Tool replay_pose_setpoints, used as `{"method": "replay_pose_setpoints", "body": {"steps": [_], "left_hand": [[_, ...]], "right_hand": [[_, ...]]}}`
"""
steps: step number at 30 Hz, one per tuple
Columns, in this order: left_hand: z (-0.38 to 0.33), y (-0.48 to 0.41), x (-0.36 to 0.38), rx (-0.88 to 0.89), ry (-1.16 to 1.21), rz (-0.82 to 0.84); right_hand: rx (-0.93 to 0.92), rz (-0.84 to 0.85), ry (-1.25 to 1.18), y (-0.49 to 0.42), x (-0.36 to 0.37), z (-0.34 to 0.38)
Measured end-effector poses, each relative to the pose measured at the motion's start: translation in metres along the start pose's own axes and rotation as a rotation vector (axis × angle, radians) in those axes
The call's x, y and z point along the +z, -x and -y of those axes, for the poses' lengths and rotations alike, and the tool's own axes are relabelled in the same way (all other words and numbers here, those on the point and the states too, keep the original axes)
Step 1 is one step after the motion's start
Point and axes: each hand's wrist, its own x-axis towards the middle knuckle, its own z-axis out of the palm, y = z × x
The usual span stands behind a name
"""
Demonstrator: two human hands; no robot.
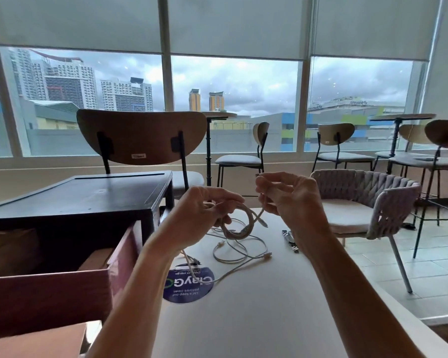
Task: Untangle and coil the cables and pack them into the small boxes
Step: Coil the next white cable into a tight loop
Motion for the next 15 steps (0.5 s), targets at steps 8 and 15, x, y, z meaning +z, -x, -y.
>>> {"method": "replay_pose_setpoints", "body": {"steps": [8, 15], "left_hand": [[-0.007, -0.002, 0.002, 0.062, 0.021, -0.093], [-0.002, -0.005, 0.008, 0.037, 0.136, -0.221]], "right_hand": [[0.260, 0.447, 0.243, 0.001, -0.007, 0.005], [0.302, 0.396, -0.061, 0.000, -0.012, 0.008]]}}
